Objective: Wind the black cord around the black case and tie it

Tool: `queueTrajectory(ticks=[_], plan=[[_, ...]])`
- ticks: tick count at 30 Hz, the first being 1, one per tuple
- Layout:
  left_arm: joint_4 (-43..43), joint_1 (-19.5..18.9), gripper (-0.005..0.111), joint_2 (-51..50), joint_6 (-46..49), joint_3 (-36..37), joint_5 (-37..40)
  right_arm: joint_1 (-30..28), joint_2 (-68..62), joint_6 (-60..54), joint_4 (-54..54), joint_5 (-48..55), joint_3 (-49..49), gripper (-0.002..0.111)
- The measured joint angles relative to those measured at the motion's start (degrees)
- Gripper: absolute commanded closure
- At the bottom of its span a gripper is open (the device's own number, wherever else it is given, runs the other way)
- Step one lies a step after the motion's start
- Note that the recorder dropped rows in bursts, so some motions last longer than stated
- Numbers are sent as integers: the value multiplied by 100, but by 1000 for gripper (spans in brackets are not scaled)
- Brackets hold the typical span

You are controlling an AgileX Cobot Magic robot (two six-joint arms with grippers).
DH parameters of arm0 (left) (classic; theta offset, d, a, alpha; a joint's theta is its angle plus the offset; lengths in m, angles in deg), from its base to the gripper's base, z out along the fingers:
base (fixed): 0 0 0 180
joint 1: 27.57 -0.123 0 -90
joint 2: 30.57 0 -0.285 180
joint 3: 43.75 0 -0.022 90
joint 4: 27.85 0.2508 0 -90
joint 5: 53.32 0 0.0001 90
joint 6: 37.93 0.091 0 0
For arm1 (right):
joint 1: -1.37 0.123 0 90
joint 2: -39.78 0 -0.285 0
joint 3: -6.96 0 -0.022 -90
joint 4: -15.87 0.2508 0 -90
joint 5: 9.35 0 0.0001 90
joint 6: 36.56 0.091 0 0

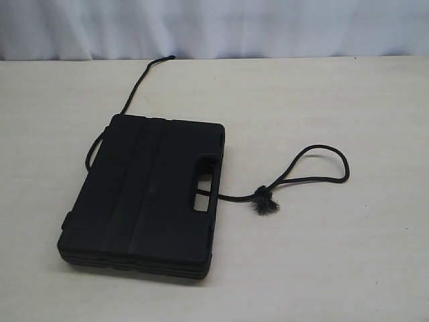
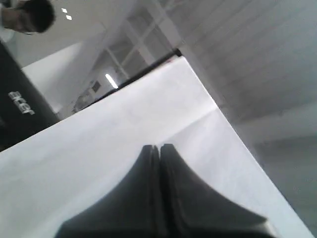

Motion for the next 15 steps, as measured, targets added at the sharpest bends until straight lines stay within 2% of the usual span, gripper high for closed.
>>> queueTrajectory(ticks=[2, 4, 5, 7, 9, 12, 15], plan=[[957, 0, 107, -398, 117, -441, 180, 0, -719, -373, -134, 917, 580, 104], [2165, 0, 107, -814, 297, -1096, 894, 0, -1454, -775, -201, 1826, 1108, 104], [2678, 0, 107, -1025, 336, -1487, 1351, 0, -1781, -931, -218, 2154, 1326, 104], [3806, 11, 107, -1484, 408, -2321, 2740, 0, -2366, -1202, -262, 2839, 1632, 104], [4485, 38, 107, -1966, 449, -3038, 4101, 0, -2789, -1342, -377, 3237, 1819, 103], [4862, 38, 107, -2872, 704, -4018, 6117, 253, -3308, -1392, -779, 3469, 1904, 103], [4379, 38, 107, -3719, 1644, -4617, 7461, 907, -3717, -1057, -1516, 3523, 1912, 103]])
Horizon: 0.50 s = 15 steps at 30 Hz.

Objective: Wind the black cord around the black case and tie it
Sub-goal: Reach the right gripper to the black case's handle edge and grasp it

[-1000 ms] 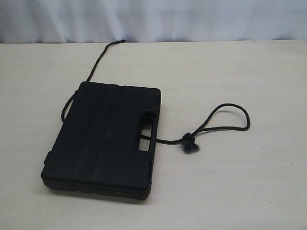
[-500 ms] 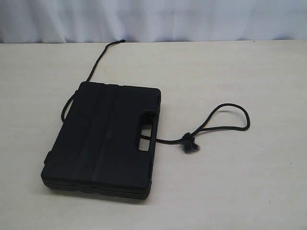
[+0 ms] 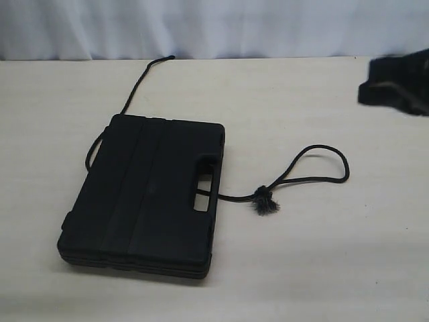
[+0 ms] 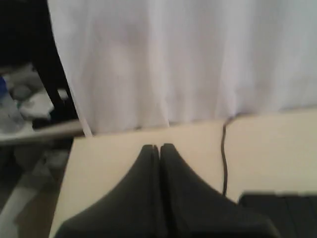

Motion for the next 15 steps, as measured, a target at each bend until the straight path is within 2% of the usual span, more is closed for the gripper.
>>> queueTrajectory(ticks=[4, 8, 12, 15], plan=[[-1391, 0, 107, -938, 1734, -251, 826, 1113, -557, 1209, -1394, -11, 50, 101], [-2295, 0, 105, -1440, 2758, -251, 1206, 2024, -1194, 2571, -2686, -61, 317, 79], [-2469, 0, 90, -1628, 3155, -251, 1251, 2712, -1997, 3156, -3019, -107, 752, 54], [-2579, 0, 75, -1673, 3345, -263, 1288, 3006, -2624, 3521, -3218, -110, 1199, 44]])
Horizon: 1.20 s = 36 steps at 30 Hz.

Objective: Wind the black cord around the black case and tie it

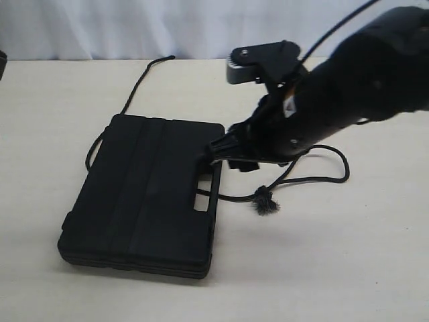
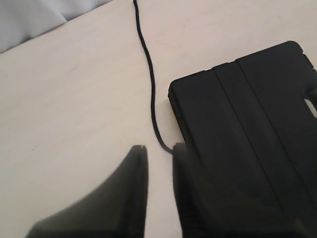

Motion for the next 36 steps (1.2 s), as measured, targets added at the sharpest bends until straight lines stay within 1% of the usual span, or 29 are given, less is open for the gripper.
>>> queueTrajectory(ticks=[3, 5, 9, 12, 14, 19, 23, 24, 25, 29, 30, 36], plan=[[-115, 0, 60, 0, 138, -23, 41, 51, -621, 574, -267, 52, 380, 37], [-144, 0, 55, 0, 220, -23, 43, 51, -1043, 864, -401, 149, 604, 33], [-144, 0, 56, 0, 397, -23, 43, 51, -1719, 1098, -375, 225, 1047, 33], [-144, 0, 56, 0, 494, 63, -138, 60, -2063, 1156, -275, 120, 1206, 33], [-144, 0, 56, 0, 640, 185, -287, 60, -2246, 1265, -247, 94, 1256, 35], [-159, 0, 56, 0, 1052, 454, -645, 60, -2574, 1386, -246, 92, 1285, 49], [-205, 0, 56, 0, 1165, 478, -771, 60, -2754, 1485, -225, 2, 1285, 60], [-229, 0, 56, 0, 1209, 478, -784, 60, -2793, 1531, -225, -53, 1285, 64], [-261, 0, 56, 0, 1234, 478, -784, 60, -2813, 1545, -225, -123, 1285, 69], [-318, 0, 56, 0, 1328, 478, -759, 60, -2842, 1625, -118, -312, 1285, 102], [-318, 0, 56, 0, 1355, 478, -747, 60, -2842, 1758, -77, -312, 1285, 104], [-318, 0, 56, 0, 1585, 478, -456, 49, -2829, 2212, -117, -548, 1248, 104]])
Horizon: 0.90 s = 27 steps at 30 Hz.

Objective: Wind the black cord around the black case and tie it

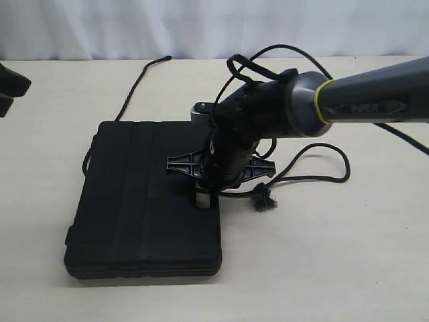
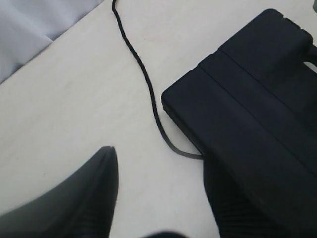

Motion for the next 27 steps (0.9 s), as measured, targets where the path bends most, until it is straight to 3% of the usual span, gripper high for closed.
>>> queueTrajectory(ticks=[3, 10, 15, 22, 27], plan=[[17, 89, 56, 0, 131, 0, 104, 0, 228, 57, -13, 11, -57, 104], [825, 945, 56, 829, 206, 0, 273, -165, 1448, 223, -25, 238, -59, 104], [313, 1733, 56, 1688, 638, 540, 476, -176, 1877, 301, -23, 218, -59, 104], [-32, 2665, 55, 1921, 925, 2290, -823, -176, 1879, 323, -23, 182, -37, 104], [-10, 3300, 55, 1921, 1242, 2634, -1531, -176, 1879, 323, -2, 148, -4, 104]])
